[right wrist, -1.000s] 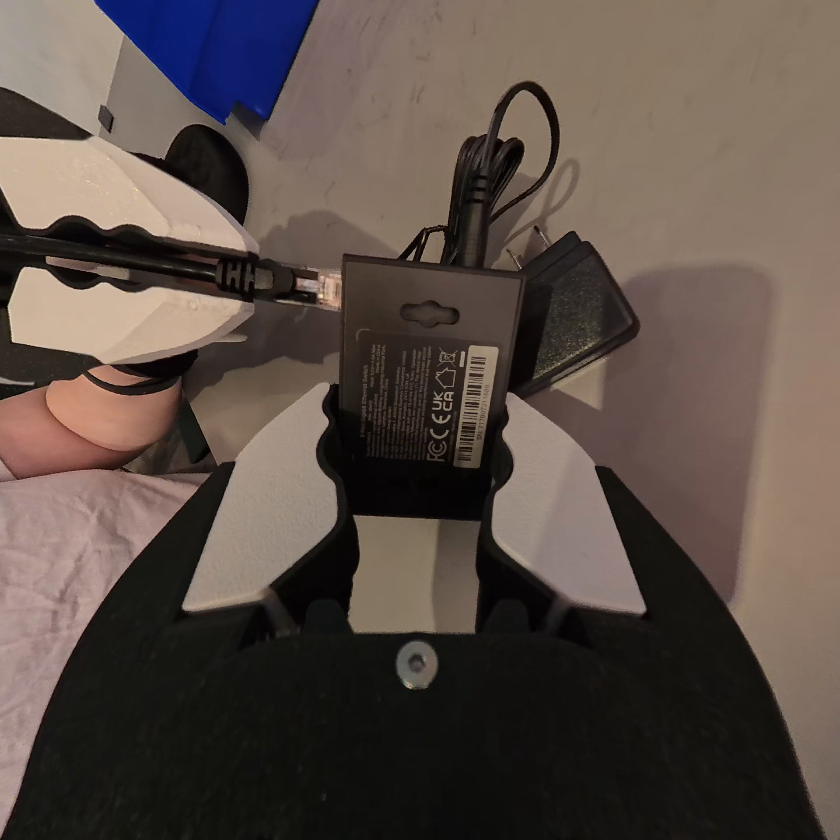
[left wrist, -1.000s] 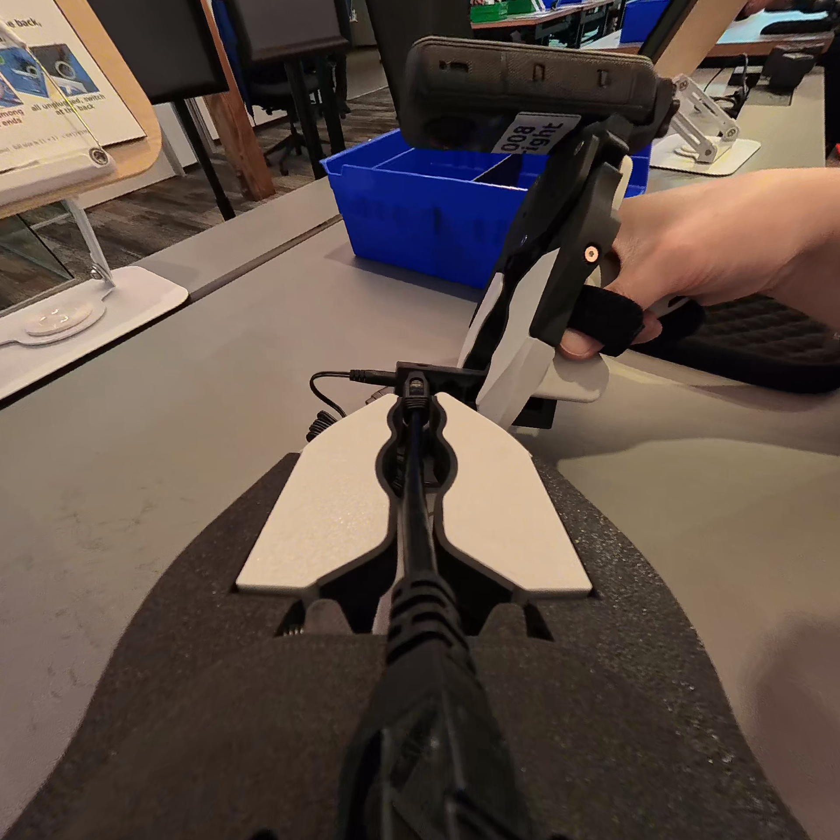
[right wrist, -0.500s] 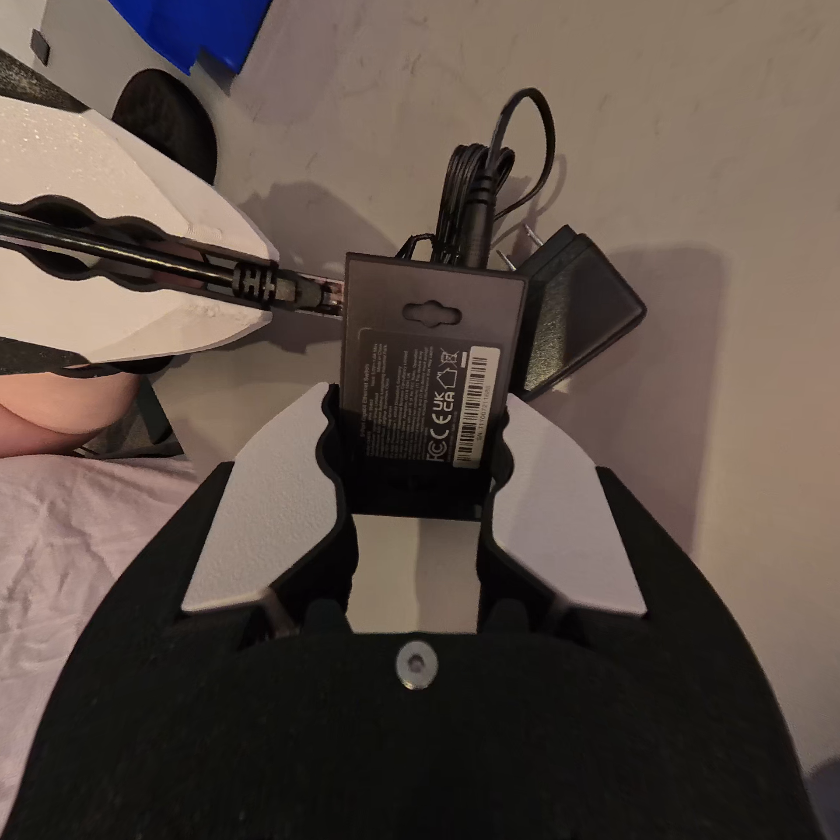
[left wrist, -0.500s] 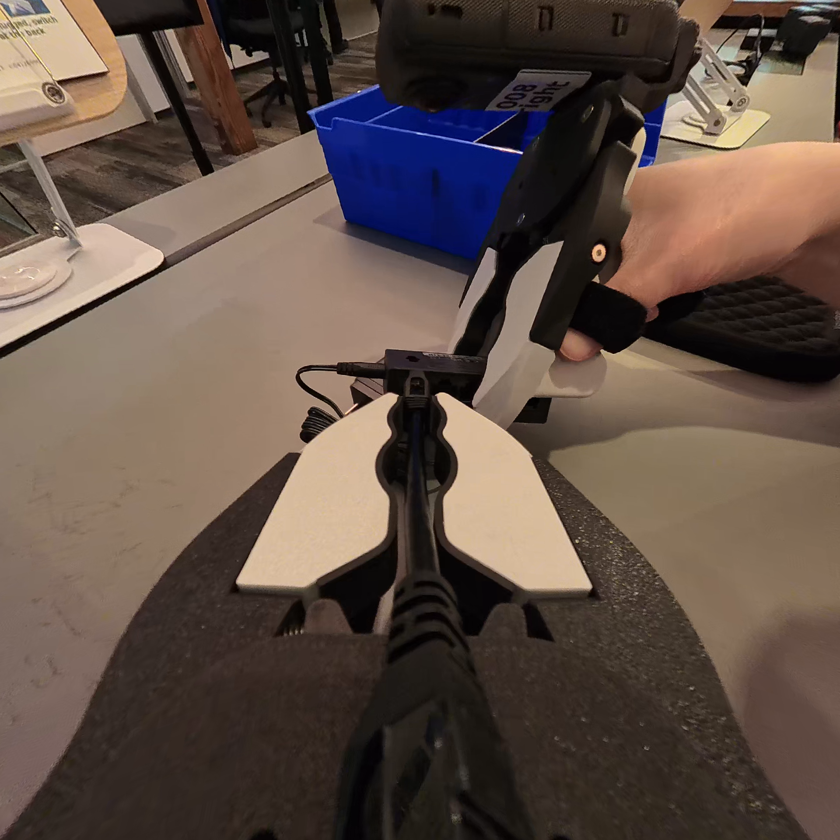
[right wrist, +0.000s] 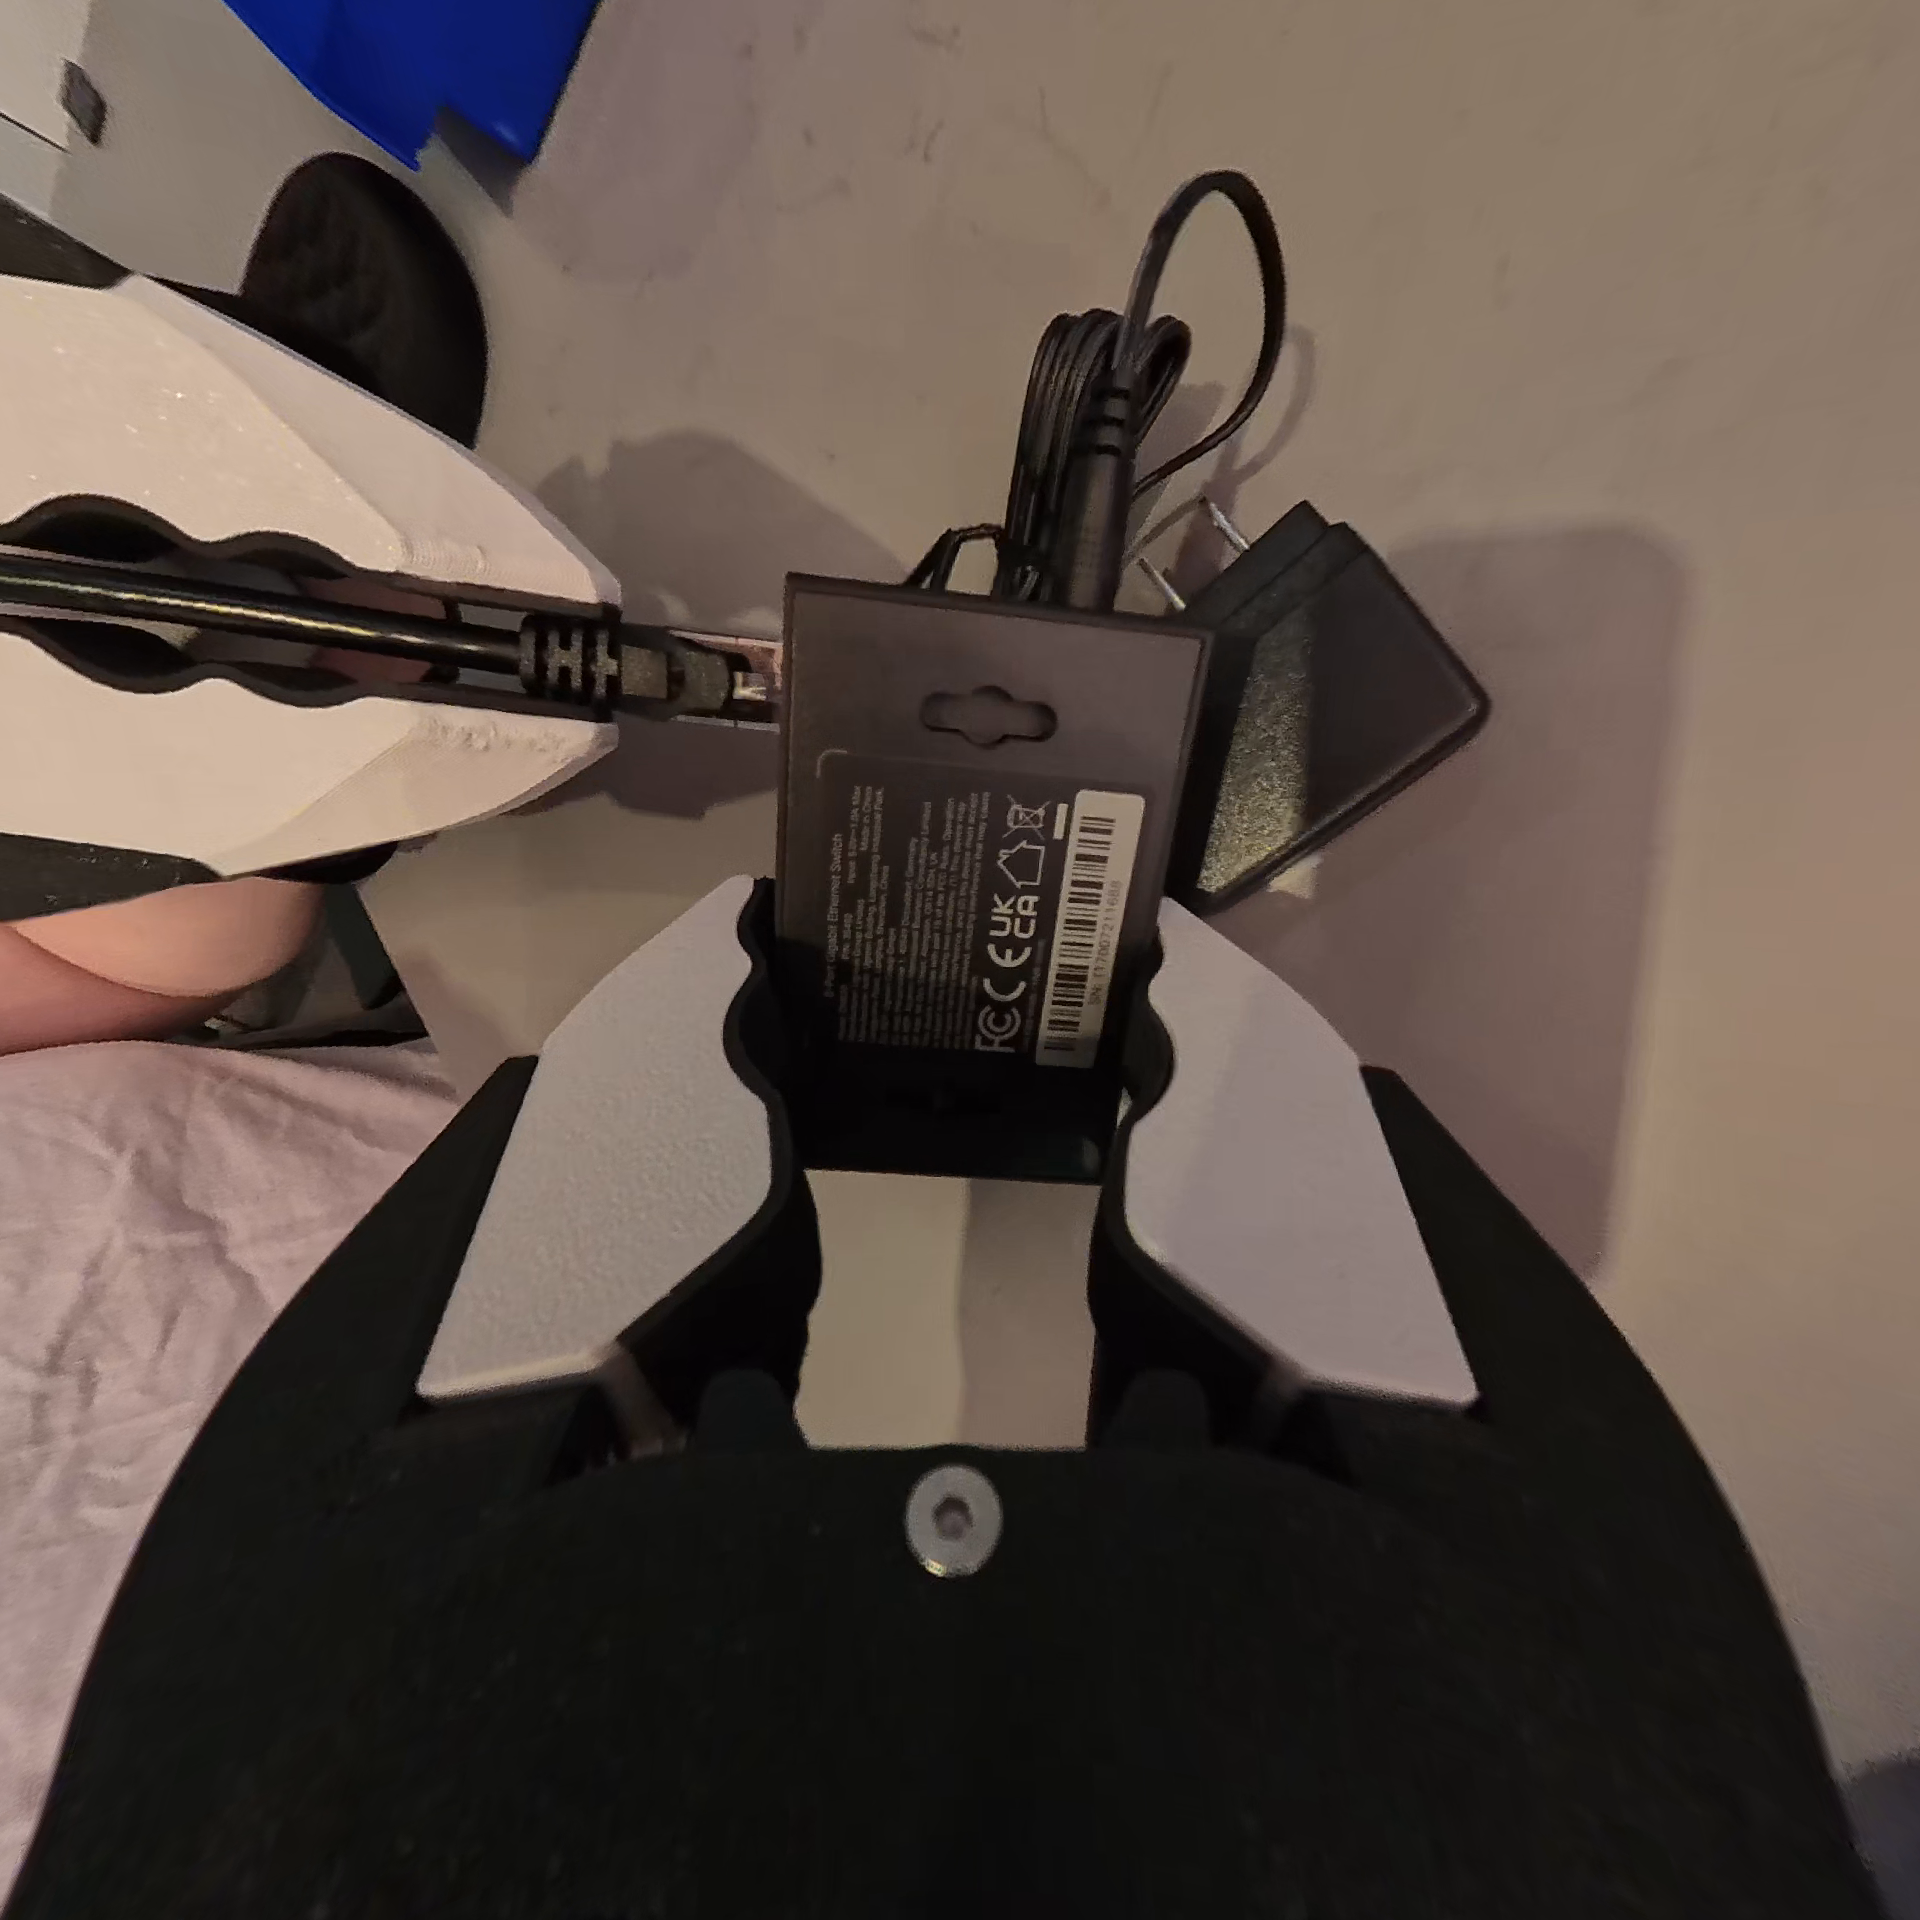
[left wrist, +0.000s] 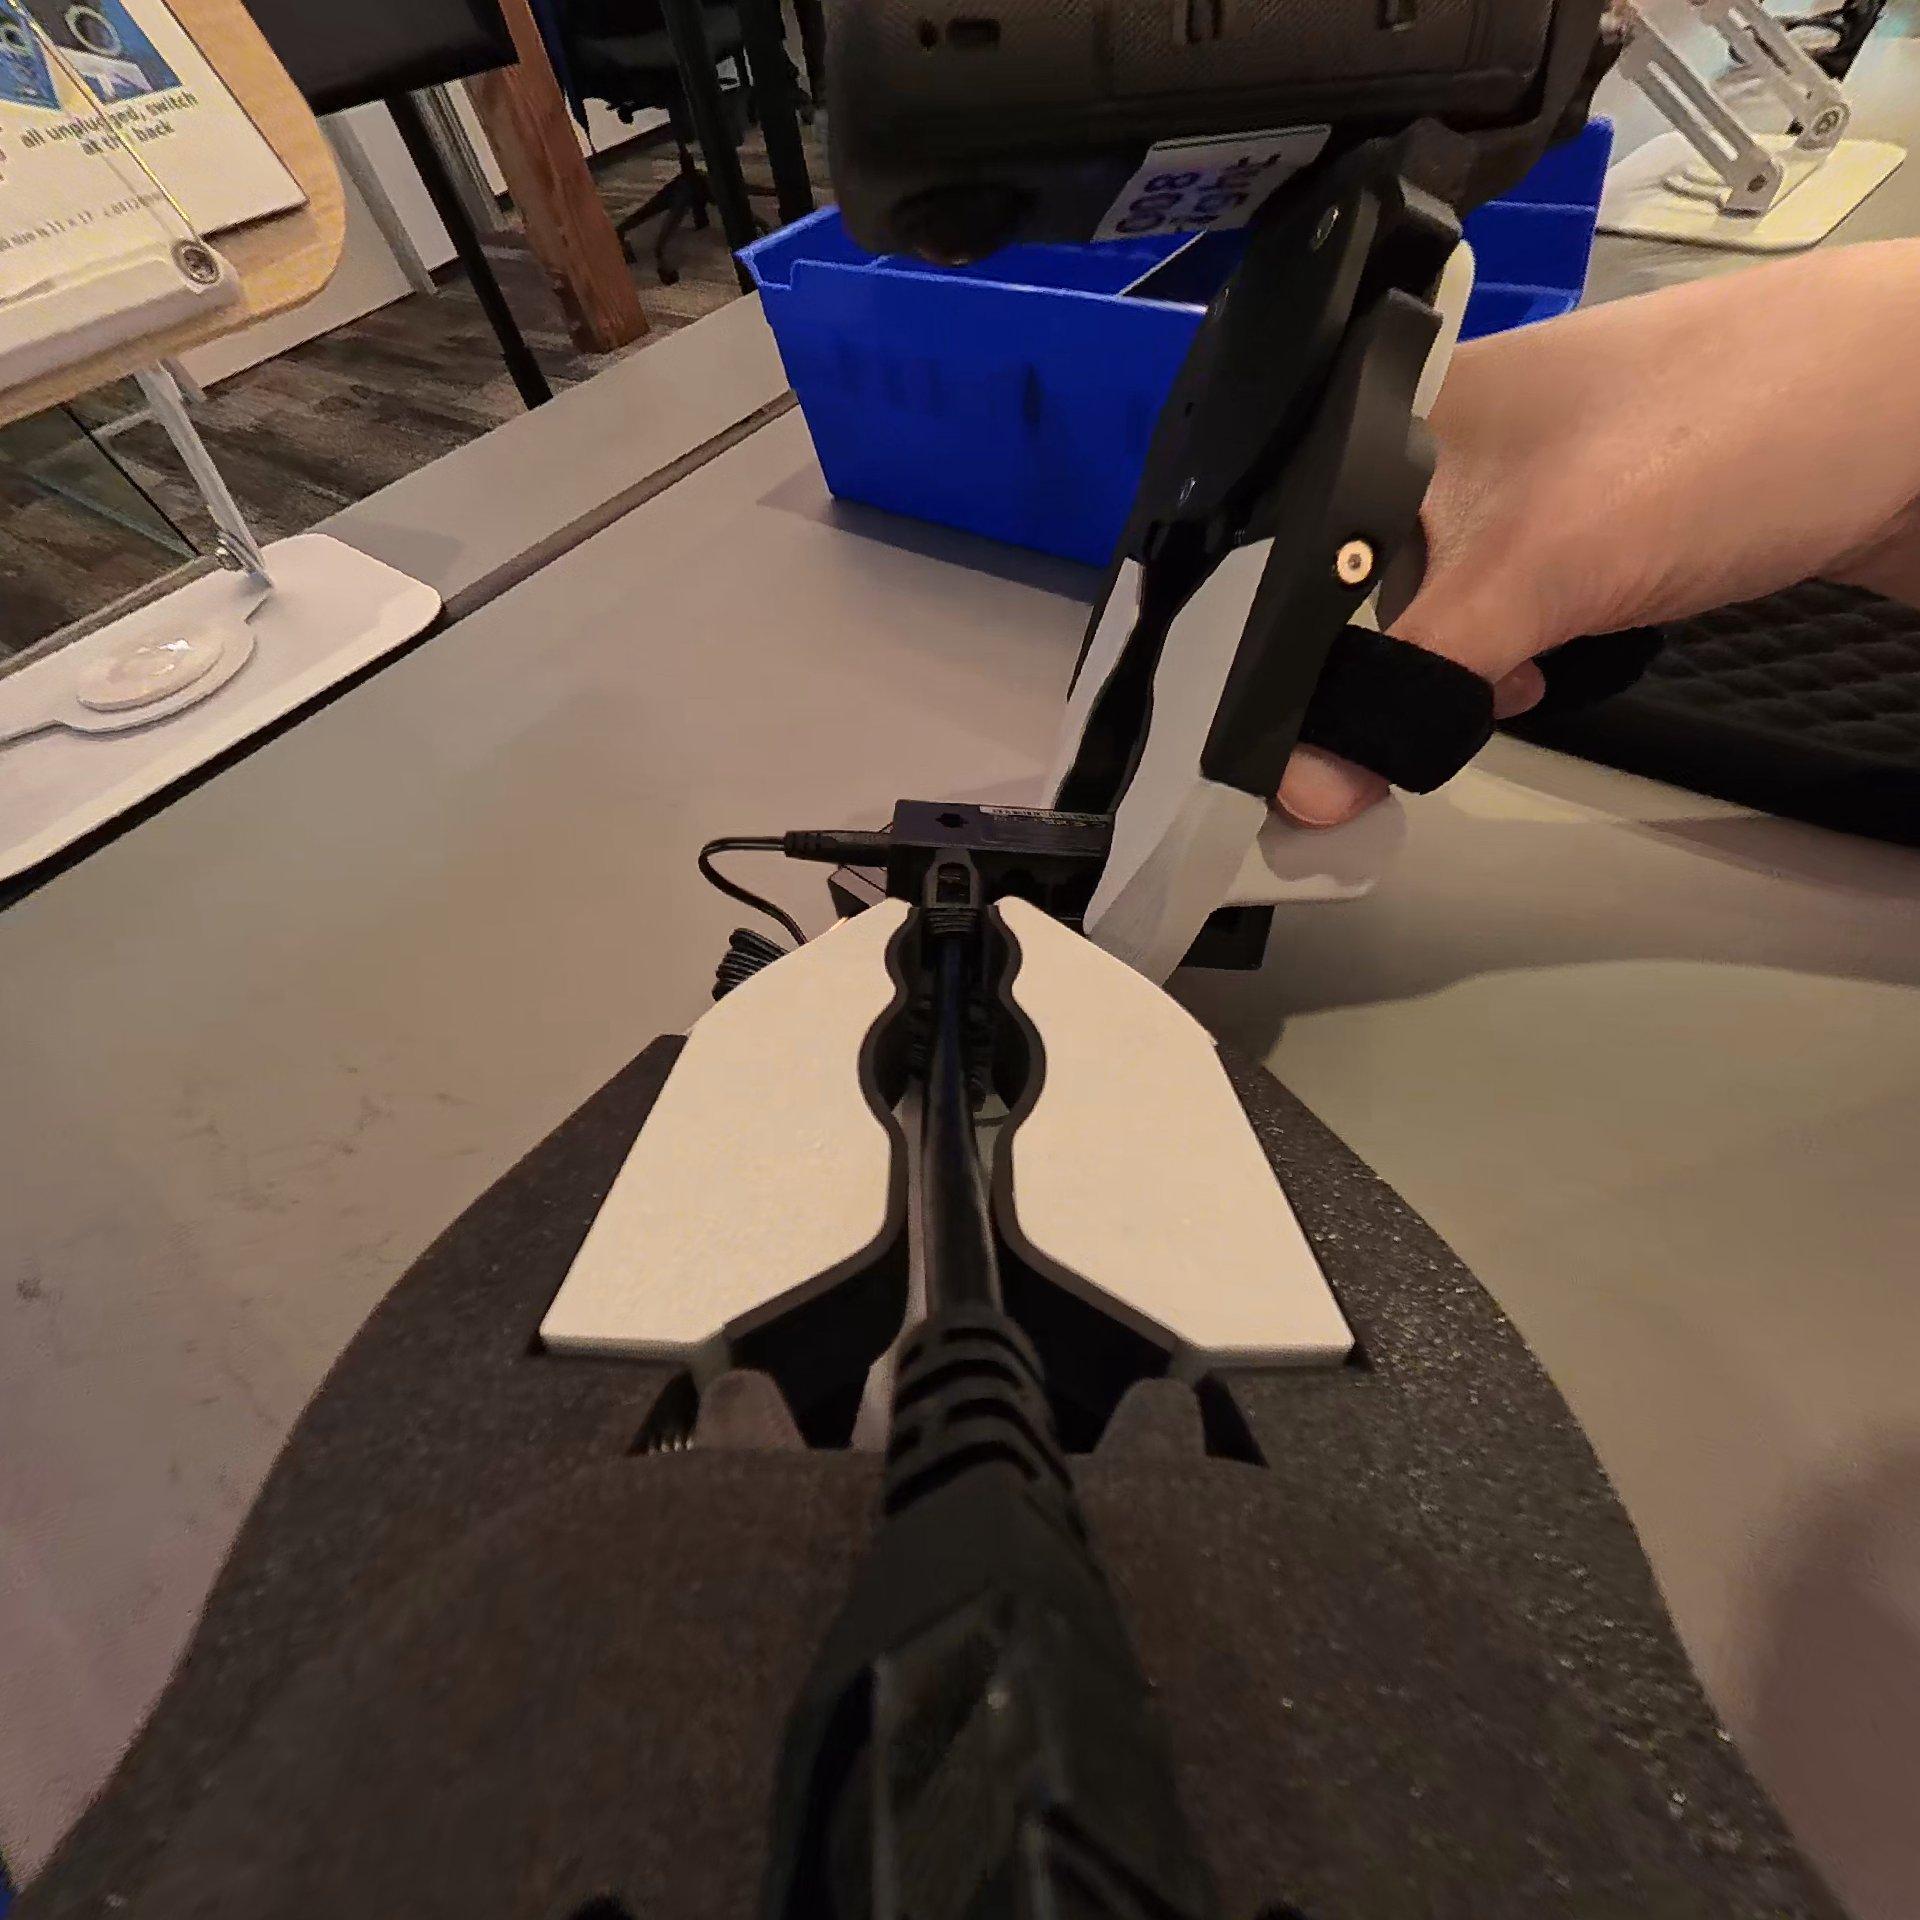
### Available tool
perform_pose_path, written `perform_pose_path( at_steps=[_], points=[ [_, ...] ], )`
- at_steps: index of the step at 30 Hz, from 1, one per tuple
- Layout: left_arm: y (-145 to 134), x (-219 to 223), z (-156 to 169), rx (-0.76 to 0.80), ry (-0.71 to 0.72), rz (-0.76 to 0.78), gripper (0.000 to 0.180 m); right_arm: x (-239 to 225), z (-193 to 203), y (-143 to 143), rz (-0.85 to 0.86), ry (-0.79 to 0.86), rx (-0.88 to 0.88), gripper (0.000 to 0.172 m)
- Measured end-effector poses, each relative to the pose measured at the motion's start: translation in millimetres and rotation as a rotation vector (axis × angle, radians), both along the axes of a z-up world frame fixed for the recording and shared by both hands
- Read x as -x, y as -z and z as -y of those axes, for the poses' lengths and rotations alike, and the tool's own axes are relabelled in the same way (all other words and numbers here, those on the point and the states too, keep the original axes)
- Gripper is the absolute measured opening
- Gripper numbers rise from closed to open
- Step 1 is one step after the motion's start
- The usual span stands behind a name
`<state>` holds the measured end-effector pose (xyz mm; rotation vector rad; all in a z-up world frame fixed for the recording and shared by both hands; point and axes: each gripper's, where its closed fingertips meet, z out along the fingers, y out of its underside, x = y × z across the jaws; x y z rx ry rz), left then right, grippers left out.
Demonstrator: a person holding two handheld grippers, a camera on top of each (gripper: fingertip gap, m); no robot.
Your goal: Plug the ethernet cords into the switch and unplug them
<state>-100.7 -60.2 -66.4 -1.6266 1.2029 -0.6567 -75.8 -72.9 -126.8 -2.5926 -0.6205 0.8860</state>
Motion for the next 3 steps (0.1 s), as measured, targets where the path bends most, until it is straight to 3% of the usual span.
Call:
perform_pose_path(
  at_steps=[1, 3],
  points=[
    [-1.6, 0.5, -0.1, 0.015, 0.001, 0.015, 0.010, 0.7, 0.1, -1.6, -0.016, -0.001, 0.004, 0.062],
    [-5.8, 1.8, -0.3, 0.054, 0.003, 0.053, 0.010, 0.9, 0.2, -5.3, -0.040, 0.002, 0.015, 0.062]
  ],
)
